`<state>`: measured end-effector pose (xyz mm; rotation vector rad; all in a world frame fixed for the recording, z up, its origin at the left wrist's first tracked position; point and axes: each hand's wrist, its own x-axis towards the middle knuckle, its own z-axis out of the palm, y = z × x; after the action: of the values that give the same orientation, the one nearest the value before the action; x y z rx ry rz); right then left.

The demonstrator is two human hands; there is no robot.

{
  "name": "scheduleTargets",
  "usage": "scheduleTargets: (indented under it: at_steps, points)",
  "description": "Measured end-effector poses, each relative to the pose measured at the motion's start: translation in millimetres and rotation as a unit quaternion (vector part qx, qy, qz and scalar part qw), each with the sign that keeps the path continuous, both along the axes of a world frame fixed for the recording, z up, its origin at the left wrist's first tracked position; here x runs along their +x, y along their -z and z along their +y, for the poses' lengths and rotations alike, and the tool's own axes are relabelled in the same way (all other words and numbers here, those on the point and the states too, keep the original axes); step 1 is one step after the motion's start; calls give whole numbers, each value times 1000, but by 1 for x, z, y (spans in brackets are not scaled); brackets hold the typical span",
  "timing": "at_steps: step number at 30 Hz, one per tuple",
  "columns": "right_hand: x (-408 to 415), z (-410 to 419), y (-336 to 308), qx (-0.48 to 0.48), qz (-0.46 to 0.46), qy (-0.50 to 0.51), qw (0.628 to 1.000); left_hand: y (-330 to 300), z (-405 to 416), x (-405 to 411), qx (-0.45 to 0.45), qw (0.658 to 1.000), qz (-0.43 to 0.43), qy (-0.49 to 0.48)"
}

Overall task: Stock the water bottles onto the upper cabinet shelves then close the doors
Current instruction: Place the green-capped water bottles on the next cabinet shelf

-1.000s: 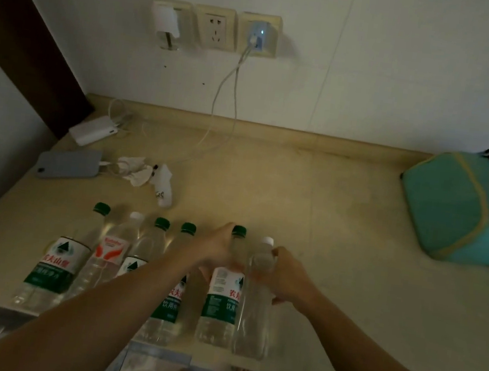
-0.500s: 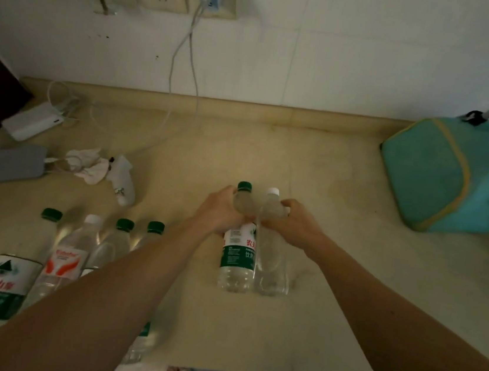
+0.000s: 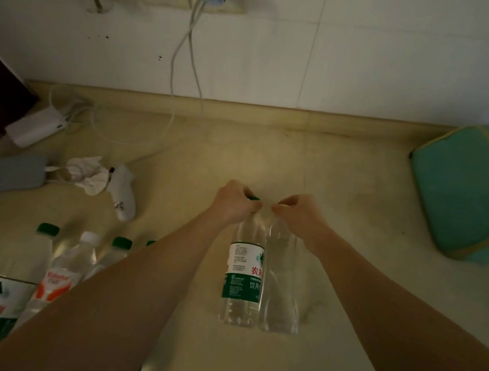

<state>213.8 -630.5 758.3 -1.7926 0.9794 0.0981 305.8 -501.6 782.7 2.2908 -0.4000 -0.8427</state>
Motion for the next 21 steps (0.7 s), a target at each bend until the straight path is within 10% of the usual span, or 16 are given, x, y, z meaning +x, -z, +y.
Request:
scheduleTargets:
  at_steps: [21]
  points:
    - [-71, 35, -125, -77, -292, 86, 949, -112, 53, -15, -256, 946, -160, 116]
